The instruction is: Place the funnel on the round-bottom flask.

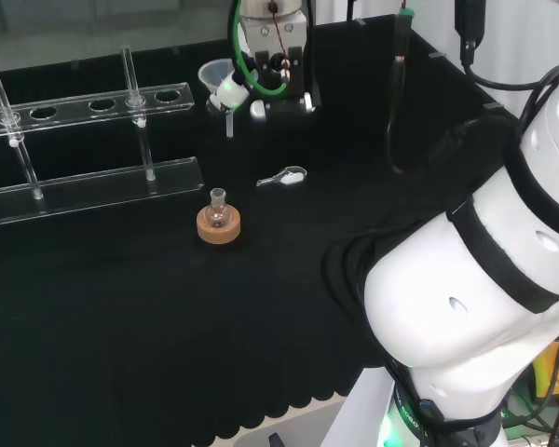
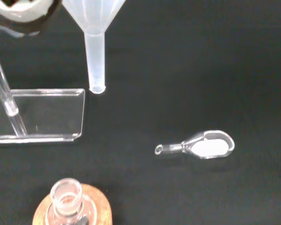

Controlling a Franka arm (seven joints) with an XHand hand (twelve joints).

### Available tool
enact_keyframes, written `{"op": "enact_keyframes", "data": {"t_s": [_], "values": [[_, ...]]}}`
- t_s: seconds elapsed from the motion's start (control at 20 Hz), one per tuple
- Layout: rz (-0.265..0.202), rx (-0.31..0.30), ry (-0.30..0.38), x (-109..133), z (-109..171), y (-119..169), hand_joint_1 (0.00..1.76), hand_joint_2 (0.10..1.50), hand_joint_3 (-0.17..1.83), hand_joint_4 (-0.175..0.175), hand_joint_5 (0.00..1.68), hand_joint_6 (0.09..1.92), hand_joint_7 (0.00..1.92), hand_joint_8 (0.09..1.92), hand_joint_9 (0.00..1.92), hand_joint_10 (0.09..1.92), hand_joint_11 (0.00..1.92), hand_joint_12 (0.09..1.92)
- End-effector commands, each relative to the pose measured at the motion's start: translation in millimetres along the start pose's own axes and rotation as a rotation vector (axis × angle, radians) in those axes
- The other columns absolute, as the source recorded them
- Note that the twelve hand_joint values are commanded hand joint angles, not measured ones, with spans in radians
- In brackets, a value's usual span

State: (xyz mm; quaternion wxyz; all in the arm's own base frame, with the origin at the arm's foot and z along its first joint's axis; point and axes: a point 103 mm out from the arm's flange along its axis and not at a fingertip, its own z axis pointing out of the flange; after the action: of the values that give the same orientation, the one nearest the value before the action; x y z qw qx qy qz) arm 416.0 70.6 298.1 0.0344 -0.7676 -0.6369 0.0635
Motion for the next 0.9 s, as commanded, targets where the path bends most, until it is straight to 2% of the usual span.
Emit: {"op": "enact_keyframes", "data": {"t_s": [0.05,0.25,0.5,0.65,0.8,0.9], "values": [[-0.019,-0.012,0.004,12,16,-13,0.76,0.59,0.45,-0.006,0.76,0.10,1.05,0.35,0.96,0.26,0.00,1.40],[-0.020,-0.024,0.018,15,27,-19,0.76,0.59,0.46,-0.005,0.76,0.10,1.06,0.35,0.96,0.26,0.00,1.40],[0.001,-0.054,0.064,15,40,-22,0.77,0.59,0.46,-0.005,0.76,0.10,1.06,0.34,0.97,0.26,0.00,1.40],[0.010,-0.050,0.058,14,48,-23,0.77,0.59,0.47,-0.005,0.77,0.11,1.06,0.34,0.97,0.25,0.00,1.40],[0.008,-0.033,0.063,13,52,-23,0.77,0.58,0.48,-0.003,0.78,0.11,1.07,0.34,0.97,0.25,0.00,1.40],[-0.003,-0.038,0.043,17,54,-24,0.77,0.58,0.48,-0.002,0.78,0.11,1.07,0.34,0.97,0.25,0.00,1.40]]}}
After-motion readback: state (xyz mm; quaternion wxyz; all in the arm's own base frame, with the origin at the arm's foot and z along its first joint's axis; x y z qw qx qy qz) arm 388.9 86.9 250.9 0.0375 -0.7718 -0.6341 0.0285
